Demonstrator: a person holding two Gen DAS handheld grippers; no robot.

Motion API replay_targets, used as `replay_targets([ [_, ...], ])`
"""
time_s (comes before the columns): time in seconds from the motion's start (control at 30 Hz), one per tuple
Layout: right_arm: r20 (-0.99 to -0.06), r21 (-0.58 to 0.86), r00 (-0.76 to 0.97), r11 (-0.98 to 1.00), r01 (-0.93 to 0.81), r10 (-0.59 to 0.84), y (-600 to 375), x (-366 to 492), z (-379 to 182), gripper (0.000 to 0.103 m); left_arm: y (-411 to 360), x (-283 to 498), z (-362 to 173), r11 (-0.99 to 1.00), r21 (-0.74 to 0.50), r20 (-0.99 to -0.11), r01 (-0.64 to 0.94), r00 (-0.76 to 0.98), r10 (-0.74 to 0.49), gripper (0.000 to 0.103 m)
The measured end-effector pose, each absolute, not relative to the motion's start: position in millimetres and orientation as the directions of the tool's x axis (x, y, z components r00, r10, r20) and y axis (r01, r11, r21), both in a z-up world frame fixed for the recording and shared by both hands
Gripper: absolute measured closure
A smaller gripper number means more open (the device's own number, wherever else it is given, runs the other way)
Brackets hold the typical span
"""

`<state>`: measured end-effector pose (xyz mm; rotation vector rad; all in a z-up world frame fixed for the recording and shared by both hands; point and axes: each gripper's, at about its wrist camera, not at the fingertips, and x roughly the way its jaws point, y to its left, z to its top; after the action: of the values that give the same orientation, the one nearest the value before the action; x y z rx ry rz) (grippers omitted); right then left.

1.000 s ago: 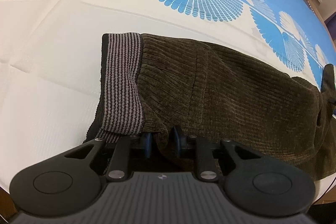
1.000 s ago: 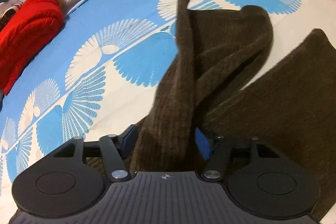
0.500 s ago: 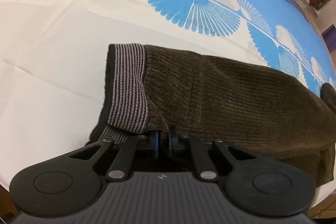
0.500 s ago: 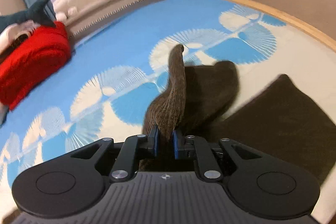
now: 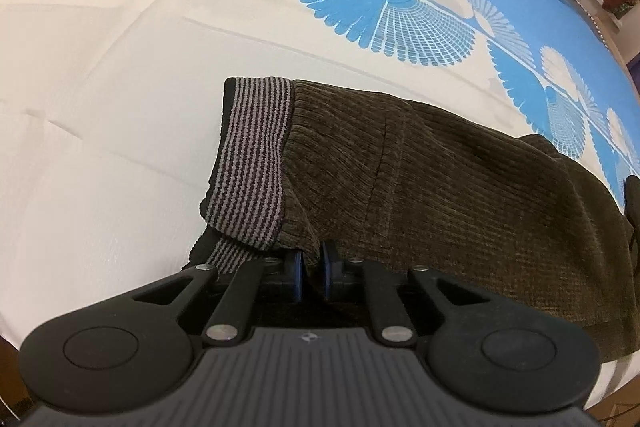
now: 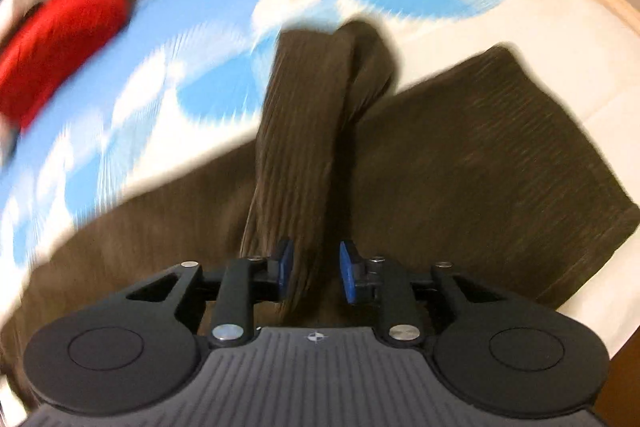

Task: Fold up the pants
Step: 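Fold the legs with the right gripper up toward the waistband held by the left gripper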

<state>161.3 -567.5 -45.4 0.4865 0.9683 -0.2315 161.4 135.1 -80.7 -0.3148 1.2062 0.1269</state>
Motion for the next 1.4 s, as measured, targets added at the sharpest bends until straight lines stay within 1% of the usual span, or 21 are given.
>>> replay_targets([
  [0.1, -0.764, 0.367, 0.644, 0.802, 0.472, -0.03, -595, 150, -39, 0.07, 131, 165, -82, 0.953, -0.159, -0.935, -0.259, 0.348, -0.062, 0.09],
  [0.23, -0.722, 0.438, 0.691, 0.747, 0.5, -0.038, -613, 150, -47, 0.065, 127, 171, -86, 0.959, -0.137, -0.941, -0.247, 0.335, -0.048, 0.09],
  [0.3, -0.721, 0.439, 0.692, 0.748, 0.498, -0.038, -614, 162, -54, 0.063, 125, 172, -88, 0.962, -0.128, -0.943, -0.241, 0.331, -0.042, 0.09],
  [0.4, -0.713, 0.43, 0.7, 0.772, 0.468, -0.028, -605, 174, -60, 0.054, 124, 176, -90, 0.964, -0.119, -0.945, -0.236, 0.324, -0.038, 0.09],
  [0.6, -0.762, 0.392, 0.648, 0.801, 0.453, 0.007, -590, 207, -80, 0.052, 121, 177, -92, 0.967, -0.112, -0.946, -0.23, 0.322, -0.033, 0.09],
  [0.67, -0.766, 0.391, 0.642, 0.805, 0.447, 0.015, -584, 216, -83, 0.054, 123, 177, -92, 0.966, -0.12, -0.946, -0.229, 0.321, -0.041, 0.09],
  [0.7, -0.772, 0.381, 0.636, 0.808, 0.45, 0.01, -581, 217, -82, 0.064, 124, 178, -93, 0.965, -0.125, -0.946, -0.229, 0.321, -0.046, 0.09],
  [0.73, -0.774, 0.37, 0.633, 0.811, 0.452, 0.001, -579, 218, -81, 0.084, 125, 178, -93, 0.964, -0.13, -0.946, -0.23, 0.321, -0.051, 0.09],
  [0.77, -0.777, 0.36, 0.629, 0.817, 0.45, -0.005, -575, 220, -79, 0.095, 126, 178, -93, 0.964, -0.135, -0.945, -0.229, 0.322, -0.056, 0.09],
  [0.8, -0.774, 0.354, 0.633, 0.823, 0.444, -0.009, -573, 220, -76, 0.099, 127, 177, -93, 0.964, -0.137, -0.944, -0.226, 0.324, -0.058, 0.09],
  [0.87, -0.751, 0.341, 0.659, 0.839, 0.424, -0.028, -568, 217, -67, 0.1, 127, 175, -92, 0.965, -0.139, -0.941, -0.222, 0.333, -0.059, 0.093],
  [0.93, -0.699, 0.342, 0.713, 0.85, 0.402, -0.056, -567, 210, -50, 0.101, 126, 171, -87, 0.968, -0.135, -0.933, -0.21, 0.355, -0.053, 0.095],
  [0.97, -0.656, 0.35, 0.748, 0.838, 0.419, -0.1, -570, 202, -37, 0.101, 126, 168, -84, 0.969, -0.14, -0.926, -0.204, 0.374, -0.055, 0.096],
  [1.07, -0.543, 0.423, 0.807, 0.755, 0.501, -0.231, -587, 162, -3, 0.101, 132, 157, -70, 0.957, -0.213, -0.892, -0.197, 0.439, -0.108, 0.097],
  [1.13, -0.525, 0.419, 0.8, 0.73, 0.54, -0.29, -593, 135, 8, 0.101, 138, 150, -61, 0.946, -0.26, -0.87, -0.195, 0.472, -0.142, 0.097],
  [1.2, -0.568, 0.369, 0.755, 0.72, 0.589, -0.327, -596, 116, 10, 0.101, 141, 142, -55, 0.942, -0.275, -0.863, -0.192, 0.481, -0.154, 0.097],
  [1.23, -0.609, 0.347, 0.723, 0.711, 0.612, -0.326, -599, 110, 6, 0.101, 143, 139, -55, 0.943, -0.271, -0.869, -0.194, 0.47, -0.153, 0.097],
  [1.27, -0.676, 0.317, 0.665, 0.69, 0.651, -0.317, -605, 104, -3, 0.101, 145, 136, -58, 0.945, -0.26, -0.881, -0.201, 0.45, -0.147, 0.097],
  [1.3, -0.74, 0.292, 0.604, 0.667, 0.686, -0.296, -610, 100, -14, 0.101, 148, 135, -60, 0.945, -0.251, -0.89, -0.209, 0.434, -0.141, 0.097],
  [1.37, -0.868, 0.256, 0.455, 0.609, 0.75, -0.196, -625, 92, -50, 0.101, 156, 136, -66, 0.935, -0.272, -0.901, -0.23, 0.402, -0.163, 0.097],
  [1.4, -0.899, 0.274, 0.417, 0.571, 0.774, -0.136, -633, 86, -65, 0.1, 160, 136, -69, 0.93, -0.283, -0.903, -0.236, 0.393, -0.175, 0.096],
])
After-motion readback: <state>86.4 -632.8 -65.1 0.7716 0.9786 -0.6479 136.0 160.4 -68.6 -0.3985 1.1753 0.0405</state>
